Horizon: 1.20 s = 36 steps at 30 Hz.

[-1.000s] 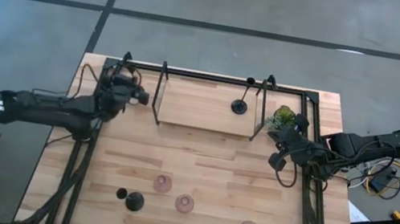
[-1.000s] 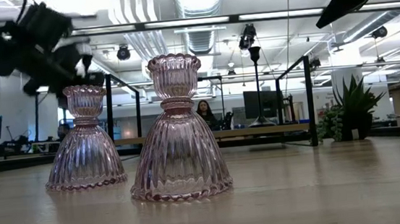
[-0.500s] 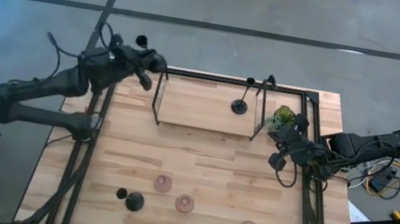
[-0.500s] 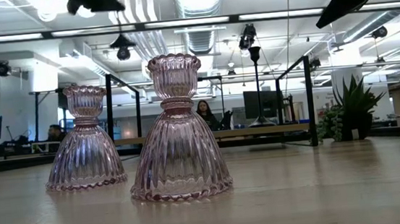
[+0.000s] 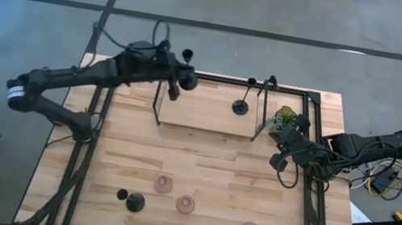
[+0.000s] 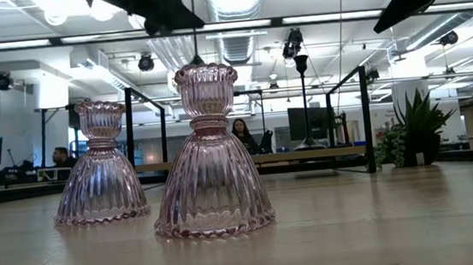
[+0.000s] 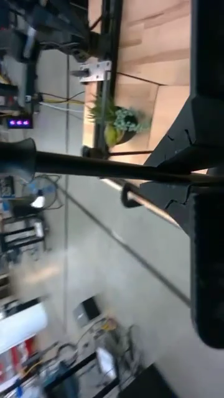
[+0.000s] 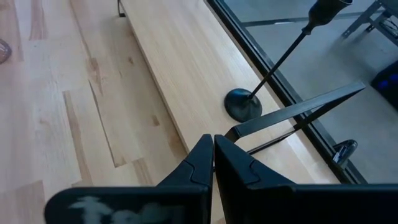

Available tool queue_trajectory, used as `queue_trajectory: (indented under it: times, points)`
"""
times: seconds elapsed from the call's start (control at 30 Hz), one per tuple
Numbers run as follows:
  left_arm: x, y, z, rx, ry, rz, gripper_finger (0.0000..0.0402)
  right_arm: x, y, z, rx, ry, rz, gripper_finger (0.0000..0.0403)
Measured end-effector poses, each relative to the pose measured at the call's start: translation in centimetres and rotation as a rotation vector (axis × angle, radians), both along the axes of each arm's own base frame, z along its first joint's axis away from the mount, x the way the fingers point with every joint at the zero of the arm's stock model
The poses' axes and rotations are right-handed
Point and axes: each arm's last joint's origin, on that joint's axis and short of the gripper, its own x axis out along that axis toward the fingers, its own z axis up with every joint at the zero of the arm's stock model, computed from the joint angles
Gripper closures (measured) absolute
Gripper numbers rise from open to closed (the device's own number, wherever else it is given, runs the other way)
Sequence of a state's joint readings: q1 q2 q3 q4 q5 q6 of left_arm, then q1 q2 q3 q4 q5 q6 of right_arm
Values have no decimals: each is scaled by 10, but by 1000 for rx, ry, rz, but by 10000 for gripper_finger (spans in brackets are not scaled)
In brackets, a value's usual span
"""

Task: Pick & Place candle stick holders
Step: Put the top black candle holder on the shelf

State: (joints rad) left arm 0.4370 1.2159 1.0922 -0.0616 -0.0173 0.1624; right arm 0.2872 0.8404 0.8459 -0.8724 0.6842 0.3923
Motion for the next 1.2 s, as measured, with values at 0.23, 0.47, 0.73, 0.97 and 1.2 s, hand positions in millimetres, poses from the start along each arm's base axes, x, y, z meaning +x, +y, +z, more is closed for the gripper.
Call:
queue_trajectory:
  times: [0.23, 0.47, 0.73, 0.97, 1.2]
  points:
    - [20, 6, -24, -121, -6, 195, 386, 0, 0, -4, -2, 7, 0, 394]
    - [39, 0, -49, -151, -60, 469, 386, 2, 0, -19, -27, 20, -13, 394]
    - [67, -16, -89, -165, -121, 682, 386, 1, 0, -26, -35, 41, -13, 394]
    - [87, -26, -113, -158, -114, 685, 386, 1, 0, -26, -40, 43, -10, 394]
    - [97, -27, -130, -155, -90, 677, 386, 2, 0, -26, -38, 40, -10, 394]
